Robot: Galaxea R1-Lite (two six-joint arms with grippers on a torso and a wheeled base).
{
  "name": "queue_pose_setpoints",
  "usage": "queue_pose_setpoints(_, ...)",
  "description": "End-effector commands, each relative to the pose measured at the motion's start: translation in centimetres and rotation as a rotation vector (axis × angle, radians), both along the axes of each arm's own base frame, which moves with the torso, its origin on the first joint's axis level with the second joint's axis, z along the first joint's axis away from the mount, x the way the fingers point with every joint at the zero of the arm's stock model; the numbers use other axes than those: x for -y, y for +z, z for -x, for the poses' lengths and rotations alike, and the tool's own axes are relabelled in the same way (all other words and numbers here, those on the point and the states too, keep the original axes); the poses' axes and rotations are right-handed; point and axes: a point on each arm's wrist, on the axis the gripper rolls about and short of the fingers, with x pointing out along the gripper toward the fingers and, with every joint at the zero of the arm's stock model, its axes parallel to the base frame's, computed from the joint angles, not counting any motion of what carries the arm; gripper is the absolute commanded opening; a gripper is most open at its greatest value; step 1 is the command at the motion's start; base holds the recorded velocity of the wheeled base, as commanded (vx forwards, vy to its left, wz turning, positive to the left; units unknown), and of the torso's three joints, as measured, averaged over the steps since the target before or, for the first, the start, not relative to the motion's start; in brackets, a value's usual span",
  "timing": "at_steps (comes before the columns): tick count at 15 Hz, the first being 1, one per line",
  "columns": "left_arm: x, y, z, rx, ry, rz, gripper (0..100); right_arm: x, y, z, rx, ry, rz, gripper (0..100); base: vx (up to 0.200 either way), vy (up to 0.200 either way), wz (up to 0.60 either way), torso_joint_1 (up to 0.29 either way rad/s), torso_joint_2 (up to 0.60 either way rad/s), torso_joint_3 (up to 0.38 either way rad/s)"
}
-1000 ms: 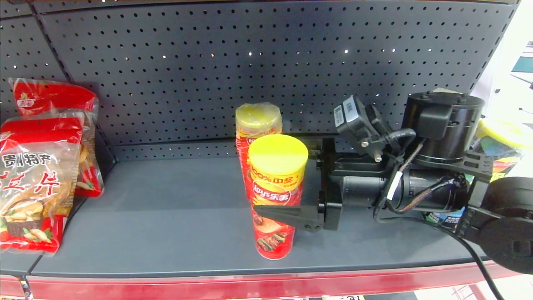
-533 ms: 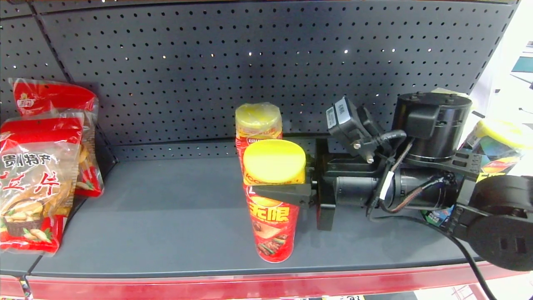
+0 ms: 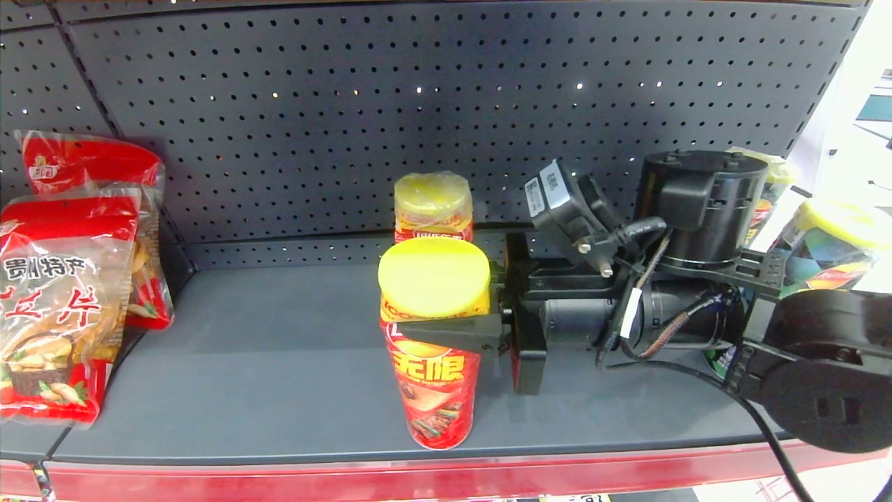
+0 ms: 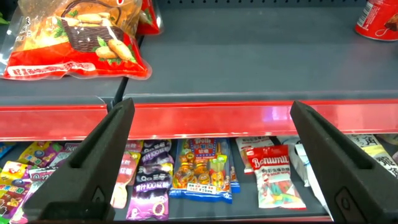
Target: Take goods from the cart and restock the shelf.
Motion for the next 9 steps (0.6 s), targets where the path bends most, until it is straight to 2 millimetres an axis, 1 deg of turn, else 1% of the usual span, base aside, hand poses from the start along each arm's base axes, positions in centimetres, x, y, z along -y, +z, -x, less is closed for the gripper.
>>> queue_pose_setpoints(1,0.0,0.0,0.0,-0.001,0.001,0.001,100,-0.3,-0.3,-0.1,-0.007,0.007,0.005,0,0.0,0.0,0.0,0.0,0.0,0.0)
queue_pose_setpoints(5,0.0,0.0,0.0,-0.001,0.001,0.001,100,-0.1,-0.3,-0.4,-0.01,0.026,0.002,0,0.0,0.0,0.0,0.0,0.0,0.0)
queue_pose_setpoints(7,0.0,0.0,0.0,-0.001,0.001,0.001,100,0.1,-0.2,-1.0,-0.004,0.015,-0.003,0,0.0,0.0,0.0,0.0,0.0,0.0)
queue_pose_setpoints(9,0.0,0.0,0.0,-0.001,0.001,0.001,100,0.0,0.4,-1.8,0.013,0.003,-0.018,0,0.0,0.0,0.0,0.0,0.0,0.0)
